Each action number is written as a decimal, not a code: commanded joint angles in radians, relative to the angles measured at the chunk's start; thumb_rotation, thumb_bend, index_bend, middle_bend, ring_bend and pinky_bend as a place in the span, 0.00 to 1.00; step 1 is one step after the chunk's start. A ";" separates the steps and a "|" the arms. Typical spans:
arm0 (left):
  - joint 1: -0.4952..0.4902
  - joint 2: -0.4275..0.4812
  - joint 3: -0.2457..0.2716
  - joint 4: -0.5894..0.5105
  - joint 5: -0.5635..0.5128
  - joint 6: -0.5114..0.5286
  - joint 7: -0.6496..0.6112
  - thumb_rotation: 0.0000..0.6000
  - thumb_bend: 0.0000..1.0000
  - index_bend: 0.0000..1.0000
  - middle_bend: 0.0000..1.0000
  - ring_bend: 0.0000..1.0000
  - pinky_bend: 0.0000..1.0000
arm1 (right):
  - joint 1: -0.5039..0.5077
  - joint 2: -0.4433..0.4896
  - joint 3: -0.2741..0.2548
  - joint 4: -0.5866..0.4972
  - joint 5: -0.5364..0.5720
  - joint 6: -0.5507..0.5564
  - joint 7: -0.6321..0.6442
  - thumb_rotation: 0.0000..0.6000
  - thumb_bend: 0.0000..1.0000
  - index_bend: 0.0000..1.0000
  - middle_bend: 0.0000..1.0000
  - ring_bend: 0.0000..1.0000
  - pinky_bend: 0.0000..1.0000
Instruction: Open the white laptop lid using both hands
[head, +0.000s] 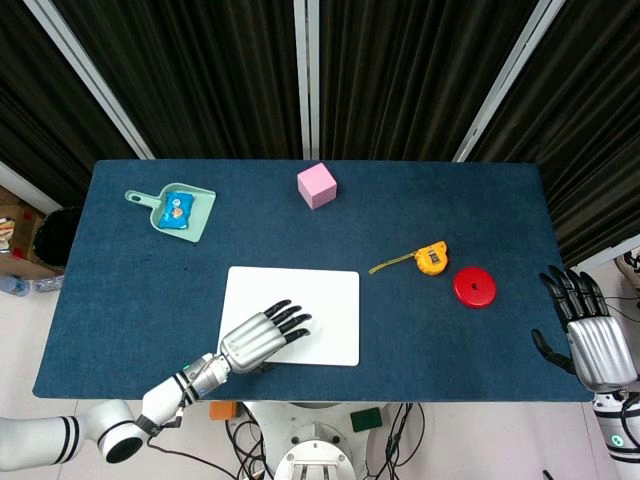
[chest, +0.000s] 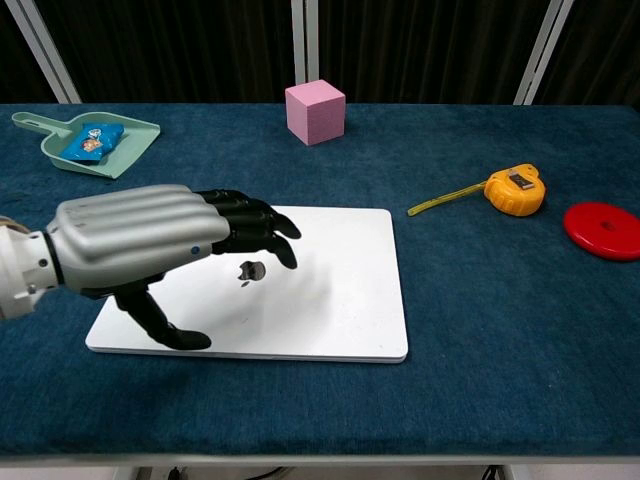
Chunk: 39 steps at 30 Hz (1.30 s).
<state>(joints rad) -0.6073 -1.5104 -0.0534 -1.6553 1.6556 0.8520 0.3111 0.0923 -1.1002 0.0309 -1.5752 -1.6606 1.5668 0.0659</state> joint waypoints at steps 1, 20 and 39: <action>-0.018 -0.035 -0.005 0.015 -0.044 -0.023 0.023 1.00 0.15 0.19 0.07 0.05 0.08 | 0.004 -0.005 -0.001 0.007 0.001 -0.007 0.006 1.00 0.33 0.00 0.00 0.00 0.00; -0.018 -0.141 0.025 0.082 -0.169 0.019 0.087 1.00 0.15 0.19 0.07 0.05 0.08 | 0.012 -0.027 -0.005 0.051 0.007 -0.020 0.060 1.00 0.32 0.00 0.00 0.00 0.00; 0.000 -0.221 0.042 0.194 -0.137 0.142 -0.033 1.00 0.30 0.19 0.08 0.05 0.08 | 0.024 -0.029 -0.009 0.048 0.007 -0.041 0.056 1.00 0.32 0.00 0.00 0.00 0.00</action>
<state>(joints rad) -0.6140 -1.7199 -0.0181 -1.4788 1.5039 0.9762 0.2943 0.1151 -1.1284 0.0225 -1.5266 -1.6533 1.5278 0.1222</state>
